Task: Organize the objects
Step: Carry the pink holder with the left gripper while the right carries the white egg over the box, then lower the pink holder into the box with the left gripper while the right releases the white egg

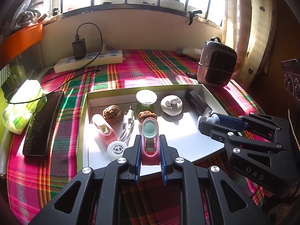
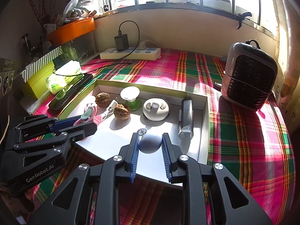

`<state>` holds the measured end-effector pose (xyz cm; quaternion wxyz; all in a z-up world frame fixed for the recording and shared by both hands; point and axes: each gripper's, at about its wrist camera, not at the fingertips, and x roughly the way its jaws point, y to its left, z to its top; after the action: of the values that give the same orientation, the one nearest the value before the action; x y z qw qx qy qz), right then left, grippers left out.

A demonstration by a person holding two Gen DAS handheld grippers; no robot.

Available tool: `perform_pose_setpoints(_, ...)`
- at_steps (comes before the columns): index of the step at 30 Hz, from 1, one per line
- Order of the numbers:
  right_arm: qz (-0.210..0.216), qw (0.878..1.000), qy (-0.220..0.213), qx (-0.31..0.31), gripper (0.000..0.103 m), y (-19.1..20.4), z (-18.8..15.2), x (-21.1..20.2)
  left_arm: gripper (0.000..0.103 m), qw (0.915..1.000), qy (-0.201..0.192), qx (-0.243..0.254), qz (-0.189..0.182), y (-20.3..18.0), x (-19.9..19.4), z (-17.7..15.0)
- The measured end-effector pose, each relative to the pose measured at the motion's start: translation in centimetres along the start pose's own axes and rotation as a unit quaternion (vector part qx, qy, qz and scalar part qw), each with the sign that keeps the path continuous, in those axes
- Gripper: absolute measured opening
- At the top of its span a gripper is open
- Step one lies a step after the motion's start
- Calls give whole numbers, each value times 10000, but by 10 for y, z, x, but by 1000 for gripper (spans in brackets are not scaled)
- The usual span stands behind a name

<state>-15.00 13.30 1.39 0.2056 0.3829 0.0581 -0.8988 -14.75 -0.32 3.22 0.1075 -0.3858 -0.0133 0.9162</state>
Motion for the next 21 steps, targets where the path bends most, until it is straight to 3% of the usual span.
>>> perform_pose_setpoints(21, 25, 9997, 197, 157, 25, -11, 13, 36, 16, 9998, 179, -53, 66, 5, 25, 4)
